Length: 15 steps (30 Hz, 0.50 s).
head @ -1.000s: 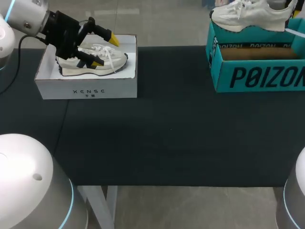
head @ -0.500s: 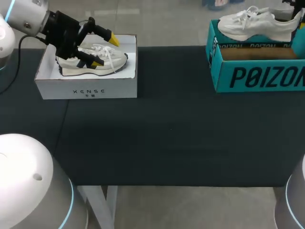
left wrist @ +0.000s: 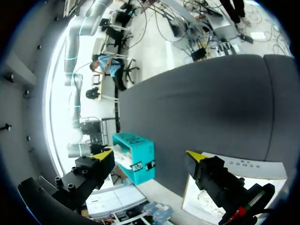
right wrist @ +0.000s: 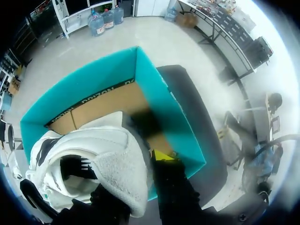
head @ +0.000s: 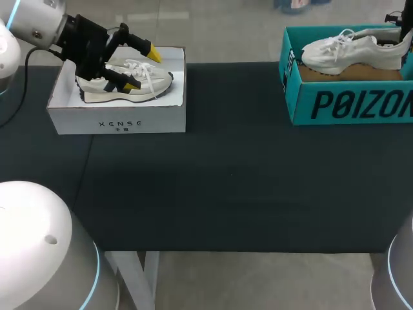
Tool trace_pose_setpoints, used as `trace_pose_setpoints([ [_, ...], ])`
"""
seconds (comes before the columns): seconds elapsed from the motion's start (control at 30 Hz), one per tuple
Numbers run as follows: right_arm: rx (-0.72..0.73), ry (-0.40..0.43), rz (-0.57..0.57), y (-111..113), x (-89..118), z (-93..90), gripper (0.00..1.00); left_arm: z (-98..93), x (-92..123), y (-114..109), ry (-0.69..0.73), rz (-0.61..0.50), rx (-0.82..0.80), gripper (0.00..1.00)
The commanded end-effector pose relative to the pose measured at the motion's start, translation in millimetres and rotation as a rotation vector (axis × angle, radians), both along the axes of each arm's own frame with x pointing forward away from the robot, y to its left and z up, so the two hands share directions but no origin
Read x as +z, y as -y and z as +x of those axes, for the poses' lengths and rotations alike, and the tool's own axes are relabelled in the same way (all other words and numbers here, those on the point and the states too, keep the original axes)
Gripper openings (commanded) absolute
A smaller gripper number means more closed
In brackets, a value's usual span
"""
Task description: Take the shoe out of the shoebox, open the shoe tongue, remove and reinsert the insole, then place the shoe into the shoebox
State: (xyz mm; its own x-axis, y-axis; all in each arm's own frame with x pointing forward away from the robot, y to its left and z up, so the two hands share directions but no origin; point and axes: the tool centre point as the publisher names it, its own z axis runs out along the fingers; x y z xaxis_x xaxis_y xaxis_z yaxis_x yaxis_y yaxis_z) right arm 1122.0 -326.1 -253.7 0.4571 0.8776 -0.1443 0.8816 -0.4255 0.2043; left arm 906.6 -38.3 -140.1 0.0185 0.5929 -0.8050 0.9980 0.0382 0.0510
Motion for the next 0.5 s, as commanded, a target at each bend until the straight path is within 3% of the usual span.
trace_pose_setpoints([
  [0.03,-0.001,-0.02,-0.004,5.8,-9.2,-0.3,0.0,0.7,0.3,-0.1,0.0,0.003,-0.001,1.0],
  [0.5,0.015,-0.066,-0.016,23.9,-52.2,-6.1,0.0,0.7,0.3,-0.1,0.0,0.003,-0.001,1.0],
])
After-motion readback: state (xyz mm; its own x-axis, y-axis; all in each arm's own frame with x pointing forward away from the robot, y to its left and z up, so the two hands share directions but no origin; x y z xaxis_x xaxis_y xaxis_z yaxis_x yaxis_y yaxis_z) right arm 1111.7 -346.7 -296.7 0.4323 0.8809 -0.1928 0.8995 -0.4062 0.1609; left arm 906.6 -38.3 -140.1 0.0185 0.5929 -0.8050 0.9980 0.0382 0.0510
